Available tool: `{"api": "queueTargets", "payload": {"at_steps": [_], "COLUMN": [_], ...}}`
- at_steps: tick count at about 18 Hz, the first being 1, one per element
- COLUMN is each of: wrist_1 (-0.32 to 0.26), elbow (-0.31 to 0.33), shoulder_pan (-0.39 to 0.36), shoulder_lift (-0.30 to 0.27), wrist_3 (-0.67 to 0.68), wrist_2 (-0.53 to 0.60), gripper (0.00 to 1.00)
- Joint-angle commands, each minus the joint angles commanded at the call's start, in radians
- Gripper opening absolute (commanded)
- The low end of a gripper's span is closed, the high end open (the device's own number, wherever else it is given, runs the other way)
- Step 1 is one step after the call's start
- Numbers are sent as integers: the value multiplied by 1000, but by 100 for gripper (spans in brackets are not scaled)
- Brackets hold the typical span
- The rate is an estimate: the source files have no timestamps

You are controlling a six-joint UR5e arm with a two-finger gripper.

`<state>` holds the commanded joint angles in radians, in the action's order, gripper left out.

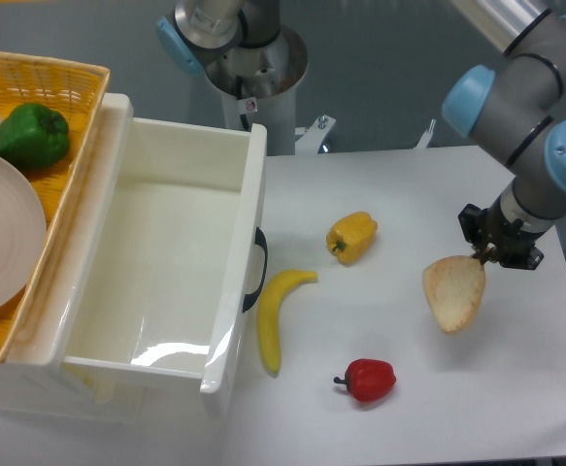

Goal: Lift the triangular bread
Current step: 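Lift the gripped bread slice up off the table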

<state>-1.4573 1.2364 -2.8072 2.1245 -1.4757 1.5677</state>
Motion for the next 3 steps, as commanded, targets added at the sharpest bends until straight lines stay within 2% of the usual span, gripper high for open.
{"api": "queueTargets", "payload": {"at_steps": [3], "wrist_1": [0], "elbow": [-3], "shoulder_pan": [-8], "shoulder_lift": [0], "wrist_3": [-2], "wrist_2": [-3], "gripper": [0]}}
